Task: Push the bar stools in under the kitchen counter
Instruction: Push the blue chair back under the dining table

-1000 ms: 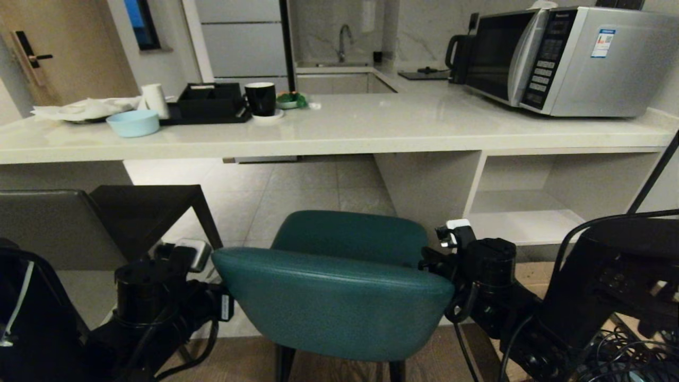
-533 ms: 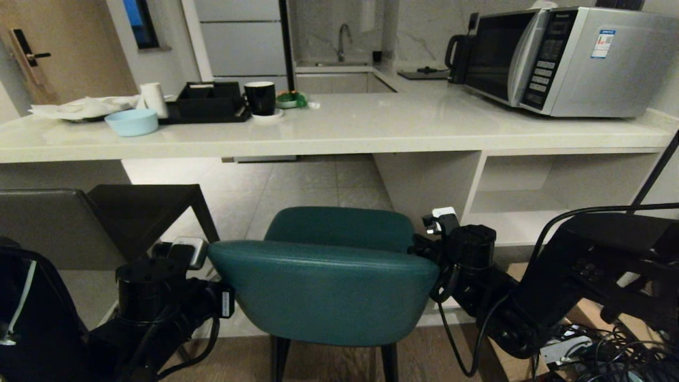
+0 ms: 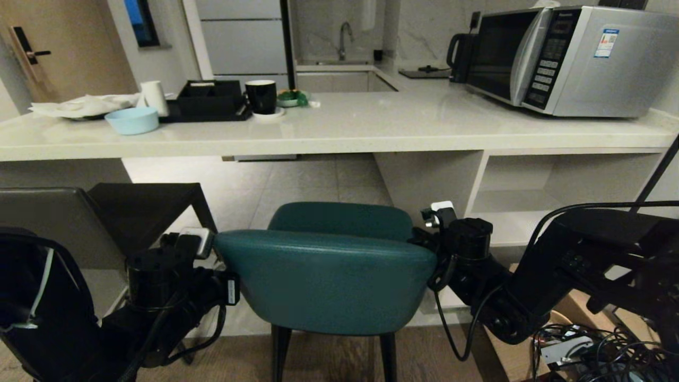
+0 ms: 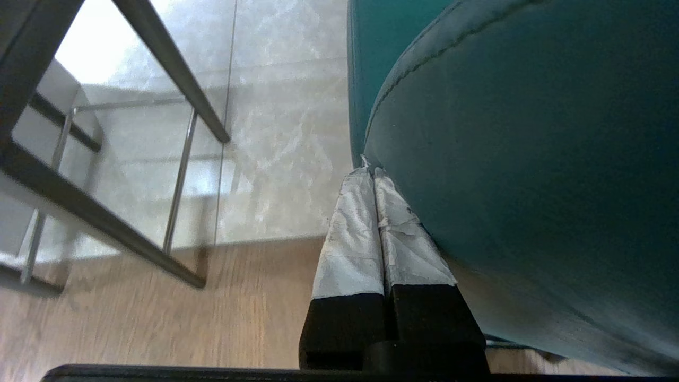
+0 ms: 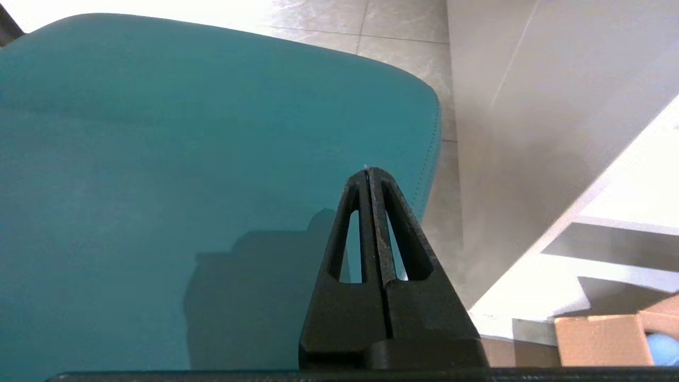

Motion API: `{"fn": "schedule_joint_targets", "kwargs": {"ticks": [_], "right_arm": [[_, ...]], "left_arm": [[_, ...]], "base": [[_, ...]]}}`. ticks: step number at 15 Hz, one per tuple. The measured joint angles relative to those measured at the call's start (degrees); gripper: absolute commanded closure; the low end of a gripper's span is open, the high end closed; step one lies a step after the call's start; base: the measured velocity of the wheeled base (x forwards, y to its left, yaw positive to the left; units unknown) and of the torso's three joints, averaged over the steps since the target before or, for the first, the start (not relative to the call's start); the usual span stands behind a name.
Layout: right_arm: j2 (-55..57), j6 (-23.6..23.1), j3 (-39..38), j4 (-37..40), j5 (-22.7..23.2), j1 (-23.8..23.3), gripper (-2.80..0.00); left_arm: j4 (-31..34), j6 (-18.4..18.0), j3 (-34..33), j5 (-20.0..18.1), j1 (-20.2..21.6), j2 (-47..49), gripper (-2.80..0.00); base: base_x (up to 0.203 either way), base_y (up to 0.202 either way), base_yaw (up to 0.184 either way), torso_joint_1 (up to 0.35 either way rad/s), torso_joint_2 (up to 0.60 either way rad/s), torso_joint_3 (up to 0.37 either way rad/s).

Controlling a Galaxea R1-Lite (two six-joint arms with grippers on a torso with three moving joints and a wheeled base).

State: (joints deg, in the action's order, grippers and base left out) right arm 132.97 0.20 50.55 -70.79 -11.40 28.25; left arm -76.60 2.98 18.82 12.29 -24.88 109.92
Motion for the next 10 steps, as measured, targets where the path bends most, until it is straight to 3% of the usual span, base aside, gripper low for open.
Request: {"fn": "schedule_joint_targets", "kwargs": {"ticks": [5,10], "right_arm": [[0.69,-1.01,4.65,4.19,2.26,0.22,0.00],[1.40,-1.04,6.68,4.91,2.04,0.22,0.00]], "left_arm": [[-10.42,-0.17,-1.65,0.31,0.13,3.05,0.00],[-11.70,-0.15,-3.45,0.10,-0.08,4.31,0.00]], "base": [[0.000,0.000,0.000,0.000,0.00,0.000],[0.000,0.000,0.000,0.000,0.00,0.000]]}}
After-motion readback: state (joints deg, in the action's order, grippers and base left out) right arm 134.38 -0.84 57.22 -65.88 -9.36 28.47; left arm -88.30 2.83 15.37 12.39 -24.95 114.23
